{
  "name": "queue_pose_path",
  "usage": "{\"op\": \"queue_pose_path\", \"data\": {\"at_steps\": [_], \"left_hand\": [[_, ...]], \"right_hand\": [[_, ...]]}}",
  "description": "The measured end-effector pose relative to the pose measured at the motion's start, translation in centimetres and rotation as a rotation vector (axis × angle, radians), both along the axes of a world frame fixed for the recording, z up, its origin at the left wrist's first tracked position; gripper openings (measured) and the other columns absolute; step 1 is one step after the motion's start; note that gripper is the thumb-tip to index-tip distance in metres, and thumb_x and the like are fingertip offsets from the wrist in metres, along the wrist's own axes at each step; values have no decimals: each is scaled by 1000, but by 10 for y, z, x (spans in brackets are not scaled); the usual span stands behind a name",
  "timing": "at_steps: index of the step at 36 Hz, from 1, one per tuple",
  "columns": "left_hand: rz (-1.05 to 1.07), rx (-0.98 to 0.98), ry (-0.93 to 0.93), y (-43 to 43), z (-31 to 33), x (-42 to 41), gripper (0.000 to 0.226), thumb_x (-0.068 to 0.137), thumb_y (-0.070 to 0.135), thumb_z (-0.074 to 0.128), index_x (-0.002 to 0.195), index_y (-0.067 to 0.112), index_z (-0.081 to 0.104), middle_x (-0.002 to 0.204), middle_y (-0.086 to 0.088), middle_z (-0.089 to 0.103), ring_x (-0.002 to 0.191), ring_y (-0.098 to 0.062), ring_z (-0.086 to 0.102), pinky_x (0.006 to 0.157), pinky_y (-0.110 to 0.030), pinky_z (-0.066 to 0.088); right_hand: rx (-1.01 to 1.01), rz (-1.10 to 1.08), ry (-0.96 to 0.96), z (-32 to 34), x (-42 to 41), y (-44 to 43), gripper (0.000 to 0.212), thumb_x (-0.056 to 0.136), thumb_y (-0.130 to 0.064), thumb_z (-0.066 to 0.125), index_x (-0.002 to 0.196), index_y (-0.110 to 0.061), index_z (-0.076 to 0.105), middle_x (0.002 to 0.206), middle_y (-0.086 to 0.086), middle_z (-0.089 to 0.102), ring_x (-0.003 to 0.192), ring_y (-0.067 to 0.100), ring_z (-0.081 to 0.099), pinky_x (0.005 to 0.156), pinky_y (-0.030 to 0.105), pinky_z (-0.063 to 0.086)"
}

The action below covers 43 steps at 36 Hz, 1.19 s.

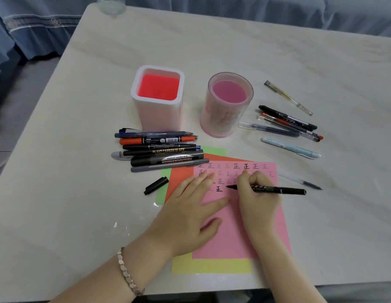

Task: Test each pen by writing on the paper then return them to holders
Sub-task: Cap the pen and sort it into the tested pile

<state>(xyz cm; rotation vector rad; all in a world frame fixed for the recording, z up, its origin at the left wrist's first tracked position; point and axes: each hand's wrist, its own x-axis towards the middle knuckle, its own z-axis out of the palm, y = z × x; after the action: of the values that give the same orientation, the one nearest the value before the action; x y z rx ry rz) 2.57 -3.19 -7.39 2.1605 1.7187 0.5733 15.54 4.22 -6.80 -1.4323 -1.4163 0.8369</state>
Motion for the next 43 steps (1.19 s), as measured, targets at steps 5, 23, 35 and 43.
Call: {"op": "queue_pose_path", "data": {"at_steps": [5, 23, 35, 43], "left_hand": [[4, 0, 4, 0, -1, 0, 40, 87, 39, 44, 123, 33, 60, 142, -15, 43, 137, -22, 26, 113, -33, 11], [-2, 3, 5, 1, -2, 0, 41, 87, 39, 45, 125, 32, 59, 143, -15, 41, 138, -22, 25, 114, -33, 12], [-3, 1, 10, 2, -2, -1, 40, 87, 38, 45, 124, 32, 60, 143, -15, 42, 137, -23, 26, 114, -33, 12], [-1, 1, 14, 2, -3, -1, 39, 87, 38, 45, 123, 32, 61, 143, -15, 42, 138, -22, 26, 114, -33, 12]], "right_hand": [[0, 4, -43, -1, 0, 0, 39, 81, -19, 55, 49, -17, 32, 45, -7, 39, 45, 5, 35, 49, 14, 30], [36, 9, -4, -3, 1, 2, 32, 69, -16, 52, 46, -22, 31, 39, -11, 39, 42, 3, 34, 47, 12, 28], [42, -18, -29, -6, 1, 3, 31, 70, -21, 51, 47, -21, 30, 42, -7, 36, 45, 6, 29, 47, 18, 26], [31, 8, -17, -5, 2, 4, 32, 73, -20, 52, 47, -20, 32, 42, -8, 37, 45, 5, 33, 48, 15, 28]]}}
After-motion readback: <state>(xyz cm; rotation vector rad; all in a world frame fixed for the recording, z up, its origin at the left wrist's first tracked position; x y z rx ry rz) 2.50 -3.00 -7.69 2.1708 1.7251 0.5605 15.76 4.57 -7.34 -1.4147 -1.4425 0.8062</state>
